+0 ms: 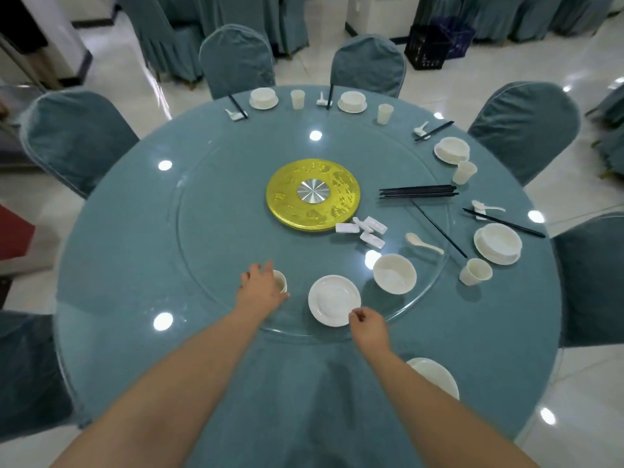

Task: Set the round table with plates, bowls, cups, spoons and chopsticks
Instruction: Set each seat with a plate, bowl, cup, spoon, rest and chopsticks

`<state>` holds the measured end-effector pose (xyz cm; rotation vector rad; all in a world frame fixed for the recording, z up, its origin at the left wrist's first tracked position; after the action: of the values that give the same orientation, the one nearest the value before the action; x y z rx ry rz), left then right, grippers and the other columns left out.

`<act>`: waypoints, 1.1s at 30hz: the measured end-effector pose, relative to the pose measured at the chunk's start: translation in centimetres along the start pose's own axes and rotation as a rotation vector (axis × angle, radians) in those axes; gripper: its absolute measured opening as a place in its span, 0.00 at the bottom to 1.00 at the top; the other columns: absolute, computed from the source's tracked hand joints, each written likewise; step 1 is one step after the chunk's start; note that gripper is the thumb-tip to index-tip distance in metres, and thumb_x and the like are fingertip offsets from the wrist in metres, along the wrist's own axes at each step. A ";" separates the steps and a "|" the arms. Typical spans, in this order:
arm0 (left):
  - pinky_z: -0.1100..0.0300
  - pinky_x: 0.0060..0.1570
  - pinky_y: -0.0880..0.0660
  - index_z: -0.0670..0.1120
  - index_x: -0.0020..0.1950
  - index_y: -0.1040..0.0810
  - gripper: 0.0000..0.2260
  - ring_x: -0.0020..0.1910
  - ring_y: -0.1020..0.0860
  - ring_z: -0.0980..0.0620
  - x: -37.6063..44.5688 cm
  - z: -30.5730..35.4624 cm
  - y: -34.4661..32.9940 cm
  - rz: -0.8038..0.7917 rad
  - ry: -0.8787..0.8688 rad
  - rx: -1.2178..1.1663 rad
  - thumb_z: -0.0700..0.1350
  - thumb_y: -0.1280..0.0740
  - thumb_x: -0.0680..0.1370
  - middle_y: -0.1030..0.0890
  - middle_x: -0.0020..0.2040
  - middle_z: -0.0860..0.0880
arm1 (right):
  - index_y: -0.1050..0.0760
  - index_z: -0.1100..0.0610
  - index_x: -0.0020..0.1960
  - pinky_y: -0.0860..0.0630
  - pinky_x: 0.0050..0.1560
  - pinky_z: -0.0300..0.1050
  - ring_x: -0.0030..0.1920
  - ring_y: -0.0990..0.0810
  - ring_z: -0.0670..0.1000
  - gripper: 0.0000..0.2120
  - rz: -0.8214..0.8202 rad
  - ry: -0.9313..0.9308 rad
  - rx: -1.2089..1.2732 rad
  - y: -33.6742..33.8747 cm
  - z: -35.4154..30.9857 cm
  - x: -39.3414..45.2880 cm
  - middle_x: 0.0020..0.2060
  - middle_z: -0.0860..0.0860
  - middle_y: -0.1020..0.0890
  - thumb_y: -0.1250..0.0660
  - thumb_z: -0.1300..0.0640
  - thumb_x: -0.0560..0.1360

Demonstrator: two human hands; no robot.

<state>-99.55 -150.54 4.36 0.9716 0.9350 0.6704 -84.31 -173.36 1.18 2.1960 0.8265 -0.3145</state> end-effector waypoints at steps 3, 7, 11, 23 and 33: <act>0.52 0.64 0.31 0.47 0.72 0.37 0.34 0.65 0.32 0.42 1.0 -0.2 -0.9 -0.057 -0.033 0.059 0.57 0.29 0.71 0.34 0.66 0.44 | 0.21 0.56 0.46 0.31 0.39 0.40 0.42 0.23 0.51 0.07 0.018 -0.009 -0.002 0.3 0.3 0.2 0.39 0.49 0.19 0.37 0.57 0.77; 0.54 0.62 0.32 0.45 0.70 0.34 0.30 0.63 0.30 0.43 1.6 0.2 -1.3 -0.075 -0.064 0.106 0.56 0.30 0.73 0.32 0.64 0.44 | 0.21 0.55 0.45 0.31 0.36 0.40 0.40 0.23 0.50 0.07 0.038 -0.038 -0.003 1.0 0.9 0.5 0.37 0.47 0.20 0.38 0.57 0.77; 0.55 0.62 0.34 0.48 0.70 0.34 0.29 0.64 0.29 0.44 2.0 0.3 -1.3 -0.125 -0.051 0.122 0.55 0.30 0.73 0.32 0.66 0.46 | 0.21 0.56 0.44 0.31 0.37 0.42 0.40 0.23 0.50 0.08 0.052 -0.048 -0.005 1.6 1.0 0.6 0.36 0.47 0.21 0.39 0.57 0.77; 0.53 0.59 0.34 0.47 0.63 0.33 0.25 0.59 0.24 0.44 1.0 0.3 -0.6 -0.124 -0.009 0.130 0.52 0.29 0.71 0.21 0.57 0.47 | 0.23 0.55 0.41 0.34 0.32 0.34 0.38 0.25 0.49 0.09 0.066 -0.048 0.011 2.8 1.0 -0.3 0.34 0.45 0.22 0.39 0.57 0.77; 0.52 0.63 0.34 0.50 0.69 0.35 0.31 0.62 0.29 0.42 -0.7 2.4 3.2 -0.076 -0.011 0.056 0.56 0.28 0.70 0.30 0.63 0.44 | 0.22 0.57 0.44 0.29 0.37 0.42 0.39 0.24 0.50 0.10 0.059 -0.029 0.020 4.1 0.3 -1.2 0.37 0.49 0.20 0.40 0.56 0.78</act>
<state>-98.00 -150.70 8.06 0.9832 0.9808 0.5766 -82.60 -176.22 3.84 2.2245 0.7442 -0.3265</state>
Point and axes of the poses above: each hand's wrist, its own x-axis towards the middle knuckle, its own y-axis out of the back of the hand, z = x × y, the point moved 7 cm from there along x, towards the middle knuckle
